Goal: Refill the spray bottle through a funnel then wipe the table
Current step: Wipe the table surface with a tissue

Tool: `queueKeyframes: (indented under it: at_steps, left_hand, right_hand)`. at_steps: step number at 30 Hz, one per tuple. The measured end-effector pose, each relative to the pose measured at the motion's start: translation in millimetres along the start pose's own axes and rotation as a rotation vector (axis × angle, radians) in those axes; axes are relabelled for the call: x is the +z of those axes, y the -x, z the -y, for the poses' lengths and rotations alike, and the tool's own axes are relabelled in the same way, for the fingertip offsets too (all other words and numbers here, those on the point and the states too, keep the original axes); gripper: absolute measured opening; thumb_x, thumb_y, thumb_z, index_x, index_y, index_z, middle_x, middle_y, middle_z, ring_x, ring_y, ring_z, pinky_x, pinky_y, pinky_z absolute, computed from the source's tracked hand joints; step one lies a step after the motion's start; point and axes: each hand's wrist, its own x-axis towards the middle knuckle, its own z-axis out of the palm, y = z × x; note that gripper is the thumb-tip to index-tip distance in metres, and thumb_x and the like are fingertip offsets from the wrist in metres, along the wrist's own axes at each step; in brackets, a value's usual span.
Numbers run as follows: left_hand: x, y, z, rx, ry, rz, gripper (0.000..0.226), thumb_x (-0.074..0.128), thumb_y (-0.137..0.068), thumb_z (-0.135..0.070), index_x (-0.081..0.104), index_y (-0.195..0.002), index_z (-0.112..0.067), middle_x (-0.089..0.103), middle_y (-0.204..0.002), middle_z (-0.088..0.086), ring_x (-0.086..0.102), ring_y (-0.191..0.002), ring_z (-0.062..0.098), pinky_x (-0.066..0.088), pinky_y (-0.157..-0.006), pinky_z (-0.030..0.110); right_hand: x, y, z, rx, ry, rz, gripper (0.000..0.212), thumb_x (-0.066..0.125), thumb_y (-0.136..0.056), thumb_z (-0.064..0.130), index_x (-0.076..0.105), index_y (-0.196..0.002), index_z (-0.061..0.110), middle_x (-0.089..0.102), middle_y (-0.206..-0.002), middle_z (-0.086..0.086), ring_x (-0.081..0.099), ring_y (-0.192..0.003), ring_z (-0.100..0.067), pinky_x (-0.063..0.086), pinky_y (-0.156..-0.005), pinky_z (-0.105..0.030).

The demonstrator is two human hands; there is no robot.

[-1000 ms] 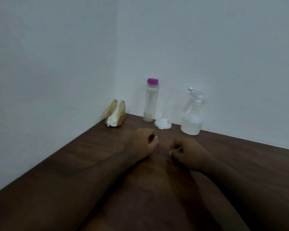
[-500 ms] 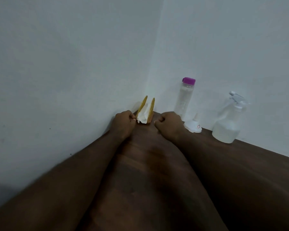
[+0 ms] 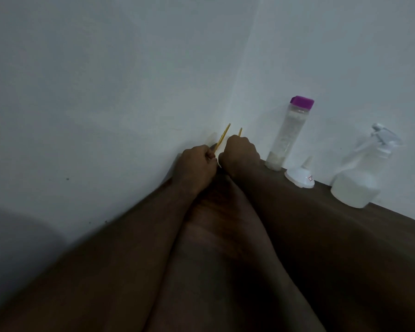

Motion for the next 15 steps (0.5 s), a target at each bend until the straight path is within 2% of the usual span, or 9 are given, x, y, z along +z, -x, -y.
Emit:
queueKeyframes:
  at_steps: [2,5,7,8,9,11,13,15]
  left_hand:
    - [-3,1,-1,0.000,0.031,-0.015,0.025,0.056,-0.092,-0.029,0.068,-0.095,-0.008,0.070,-0.092,0.009,0.064,-0.085,0.025,0.054,-0.080,0.036]
    - [-5,2,-2,-0.010,0.065,-0.042,0.023,0.057,-0.091,-0.026,0.069,-0.098,-0.008,0.071,-0.094,0.008,0.065,-0.087,0.023,0.054,-0.080,0.033]
    - [-3,2,-3,-0.006,0.054,-0.063,0.021,0.057,-0.091,-0.023,0.068,-0.102,-0.010,0.071,-0.098,0.006,0.065,-0.089,0.021,0.053,-0.080,0.030]
    - [-2,2,-4,0.004,0.047,-0.077,0.021,0.057,-0.091,-0.022,0.068,-0.104,-0.011,0.071,-0.100,0.005,0.064,-0.091,0.020,0.054,-0.081,0.031]
    - [0,1,-4,0.012,0.046,-0.089,0.021,0.058,-0.090,-0.021,0.067,-0.106,-0.010,0.070,-0.102,0.006,0.064,-0.092,0.021,0.054,-0.082,0.032]
    - [1,-1,-6,0.013,0.067,-0.103,0.022,0.060,-0.089,-0.021,0.066,-0.107,-0.009,0.069,-0.104,0.007,0.063,-0.094,0.021,0.054,-0.084,0.035]
    - [2,-5,-11,0.025,0.078,-0.127,0.023,0.060,-0.090,-0.022,0.066,-0.108,-0.008,0.067,-0.106,0.008,0.063,-0.094,0.021,0.054,-0.084,0.037]
    - [5,-10,-14,0.042,0.081,-0.142,0.025,0.058,-0.093,-0.023,0.065,-0.111,-0.008,0.066,-0.108,0.009,0.063,-0.095,0.021,0.054,-0.085,0.037]
  right_hand:
    - [-1,-9,0,0.062,-0.129,-0.016,0.011,0.057,-0.093,0.016,0.059,-0.093,0.005,0.064,-0.113,-0.014,0.063,-0.106,-0.030,0.051,-0.084,-0.036]
    - [-14,-30,-5,0.119,-0.421,-0.058,0.022,0.060,-0.078,0.021,0.062,-0.086,0.001,0.068,-0.088,-0.012,0.068,-0.082,-0.029,0.055,-0.071,-0.034]
    - [-25,-44,-8,0.139,-0.581,-0.002,0.023,0.059,-0.077,0.016,0.065,-0.084,-0.005,0.073,-0.077,-0.018,0.072,-0.065,-0.029,0.061,-0.063,-0.038]
    - [-29,-49,-9,0.133,-0.600,0.049,0.018,0.059,-0.081,0.010,0.065,-0.085,-0.006,0.074,-0.079,-0.019,0.073,-0.061,-0.026,0.062,-0.058,-0.035]
    - [-32,-53,-9,0.128,-0.590,0.085,0.012,0.060,-0.085,0.006,0.065,-0.084,-0.005,0.074,-0.082,-0.018,0.073,-0.063,-0.024,0.062,-0.057,-0.033]
    - [-36,-57,-13,0.107,-0.572,0.090,0.009,0.064,-0.086,0.003,0.065,-0.085,-0.006,0.073,-0.083,-0.020,0.074,-0.070,-0.028,0.063,-0.067,-0.041]
    - [-39,-57,-19,0.093,-0.559,0.087,0.017,0.069,-0.087,0.007,0.068,-0.090,-0.010,0.073,-0.082,-0.022,0.074,-0.070,-0.030,0.063,-0.069,-0.045]
    - [-42,-56,-24,0.061,-0.501,0.102,0.021,0.071,-0.087,0.013,0.069,-0.092,-0.007,0.074,-0.087,-0.021,0.073,-0.073,-0.028,0.062,-0.073,-0.045]
